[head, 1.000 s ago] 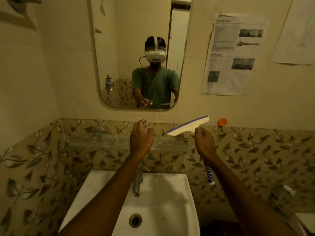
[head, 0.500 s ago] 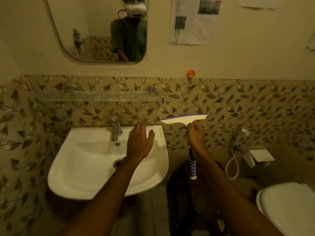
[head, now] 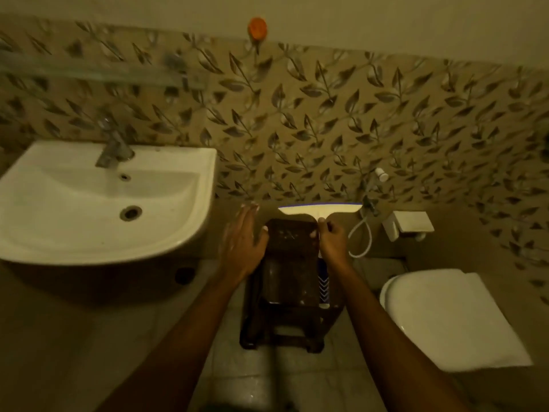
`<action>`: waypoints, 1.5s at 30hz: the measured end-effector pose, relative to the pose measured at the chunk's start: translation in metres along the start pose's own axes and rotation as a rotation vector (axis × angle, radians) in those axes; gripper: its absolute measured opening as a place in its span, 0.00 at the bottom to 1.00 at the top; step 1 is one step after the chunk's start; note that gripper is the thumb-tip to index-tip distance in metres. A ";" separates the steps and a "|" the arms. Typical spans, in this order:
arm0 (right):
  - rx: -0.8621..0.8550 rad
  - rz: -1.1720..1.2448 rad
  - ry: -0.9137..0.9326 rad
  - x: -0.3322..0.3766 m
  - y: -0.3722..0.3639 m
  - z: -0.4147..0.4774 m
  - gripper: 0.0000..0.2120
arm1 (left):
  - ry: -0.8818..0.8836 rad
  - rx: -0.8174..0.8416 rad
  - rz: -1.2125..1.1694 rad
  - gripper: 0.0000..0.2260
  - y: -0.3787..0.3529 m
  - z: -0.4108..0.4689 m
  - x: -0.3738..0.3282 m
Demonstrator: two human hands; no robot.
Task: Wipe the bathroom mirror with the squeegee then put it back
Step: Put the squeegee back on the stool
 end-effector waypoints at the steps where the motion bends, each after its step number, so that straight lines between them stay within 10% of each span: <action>1: 0.008 0.005 -0.006 -0.008 0.009 0.005 0.16 | 0.016 0.010 0.002 0.27 -0.014 -0.001 -0.005; 17: 0.152 0.081 -0.511 -0.182 -0.017 0.178 0.09 | 0.172 0.196 -0.002 0.28 -0.224 0.048 0.051; 33: 0.167 0.066 -0.595 -0.279 -0.082 0.277 0.10 | 0.329 0.327 -0.006 0.30 -0.343 0.063 0.158; 45: -0.016 -0.503 -0.091 -0.176 -0.029 0.256 0.13 | 0.239 0.253 -0.066 0.25 -0.298 0.092 0.102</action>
Point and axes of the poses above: each hand's wrist, its own z-axis towards the middle knuckle, its own y-axis out of the back of the hand, x = y × z, the point moved 8 cm from there along z, towards the middle knuckle
